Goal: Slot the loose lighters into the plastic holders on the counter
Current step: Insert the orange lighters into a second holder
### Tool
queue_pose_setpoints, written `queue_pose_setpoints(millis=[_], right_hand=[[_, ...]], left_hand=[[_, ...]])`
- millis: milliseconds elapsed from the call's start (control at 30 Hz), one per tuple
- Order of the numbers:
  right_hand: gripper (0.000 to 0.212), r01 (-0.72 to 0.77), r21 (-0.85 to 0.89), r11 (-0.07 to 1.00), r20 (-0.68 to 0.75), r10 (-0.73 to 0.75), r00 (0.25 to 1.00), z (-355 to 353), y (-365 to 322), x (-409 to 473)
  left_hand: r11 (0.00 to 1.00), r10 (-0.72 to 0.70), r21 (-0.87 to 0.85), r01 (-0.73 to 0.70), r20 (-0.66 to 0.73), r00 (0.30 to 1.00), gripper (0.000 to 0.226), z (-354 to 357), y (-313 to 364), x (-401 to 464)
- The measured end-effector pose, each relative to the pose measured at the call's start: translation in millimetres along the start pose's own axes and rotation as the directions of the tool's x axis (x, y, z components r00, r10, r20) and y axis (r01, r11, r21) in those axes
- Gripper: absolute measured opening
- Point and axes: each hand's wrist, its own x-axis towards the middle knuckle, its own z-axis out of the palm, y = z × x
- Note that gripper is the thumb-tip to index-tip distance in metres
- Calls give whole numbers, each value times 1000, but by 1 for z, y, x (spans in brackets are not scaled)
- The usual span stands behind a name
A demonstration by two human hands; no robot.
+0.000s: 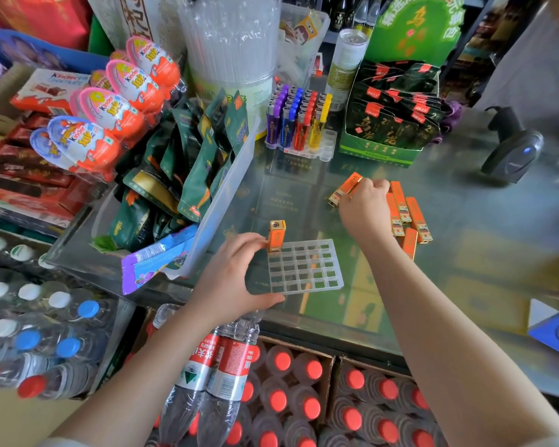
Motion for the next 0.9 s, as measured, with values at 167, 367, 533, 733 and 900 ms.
queue_pose_setpoints(millis=[167,367,533,733,900], right_hand=[[39,58,46,997,57,-60,997,2,-5,9],[39,35,68,997,82,-41,996,-8,-4,14],[39,17,111,994,79,-26,997,-7,-4,16],[44,22,106,994,98,-33,995,-8,-6,11],[43,-2,55,999,139,-6,990,-10,-3,10]], left_hand=[[1000,-7,14,7,10,1000,88,0,-2,1],[1000,8,26,-9,21,1000,85,0,-2,0],[1000,11,7,-11,24,1000,86,-1,-2,1],[1000,-8,-25,9,20,1000,86,-2,-1,0],[1000,7,-13,-6,37,999,87,-2,-2,0]])
